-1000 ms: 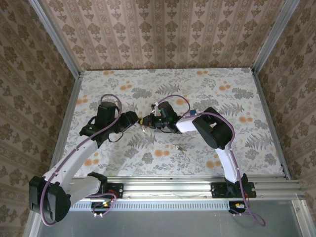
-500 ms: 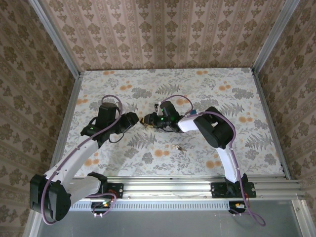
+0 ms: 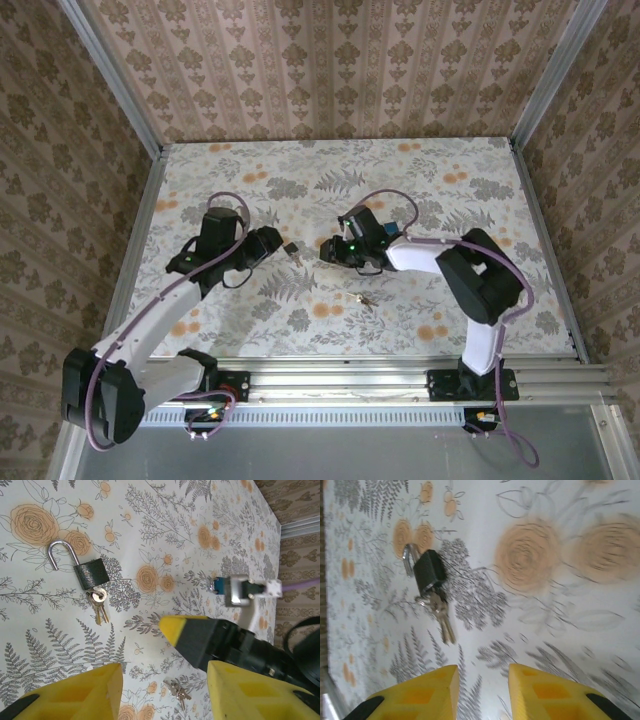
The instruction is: Unlock with the key
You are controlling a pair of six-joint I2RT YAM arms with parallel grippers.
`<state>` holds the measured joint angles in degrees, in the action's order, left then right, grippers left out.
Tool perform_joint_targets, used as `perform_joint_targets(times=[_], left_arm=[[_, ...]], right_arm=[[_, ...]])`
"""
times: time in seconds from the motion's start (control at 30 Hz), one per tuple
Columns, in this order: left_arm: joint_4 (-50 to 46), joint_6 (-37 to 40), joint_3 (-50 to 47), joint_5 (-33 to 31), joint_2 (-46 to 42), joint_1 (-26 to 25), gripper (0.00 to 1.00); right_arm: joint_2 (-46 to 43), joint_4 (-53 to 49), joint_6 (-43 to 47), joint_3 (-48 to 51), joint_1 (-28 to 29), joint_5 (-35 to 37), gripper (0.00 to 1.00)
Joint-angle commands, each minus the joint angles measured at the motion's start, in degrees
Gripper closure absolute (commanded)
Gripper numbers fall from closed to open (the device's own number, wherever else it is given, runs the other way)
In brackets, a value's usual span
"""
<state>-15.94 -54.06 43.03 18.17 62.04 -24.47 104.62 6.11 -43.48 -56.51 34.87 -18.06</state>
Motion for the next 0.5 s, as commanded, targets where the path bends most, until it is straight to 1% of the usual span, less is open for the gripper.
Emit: perform_joint_targets(times=[0.0, 0.07, 0.1, 0.23, 0.33, 0.47], left_arm=[[2.11, -0.43, -0.79, 0.81, 1.26, -0.99, 0.42], [2.64, -0.30, -0.56, 0.59, 2.37, -1.30, 0.42], [3.04, -0.25, -0.41, 0.40, 3.06, -3.36, 0.41], [5.42, -0.52, 0.14, 0.36, 6.96, -6.20, 0.41], [7.16, -0.69, 1.26, 0.70, 10.29, -7.88, 0.41], [8.18, -0.34, 2.83, 0.90, 13.36, -9.34, 0.41]], right_arm=[[-6.56, -7.84, 5.59, 2.46, -0.06, 5.82, 0.69], [-10.24, -10.47, 7.76, 3.93, -0.01, 7.80, 0.68], [-12.33, -11.89, 8.97, 4.73, 0.01, 9.16, 0.68], [-19.57, -18.76, 13.52, 7.25, 0.01, 13.08, 0.60], [-23.06, -23.23, 15.88, 8.57, 0.02, 13.66, 0.61], [-26.61, -25.79, 17.50, 11.01, 1.27, 14.27, 0.63]])
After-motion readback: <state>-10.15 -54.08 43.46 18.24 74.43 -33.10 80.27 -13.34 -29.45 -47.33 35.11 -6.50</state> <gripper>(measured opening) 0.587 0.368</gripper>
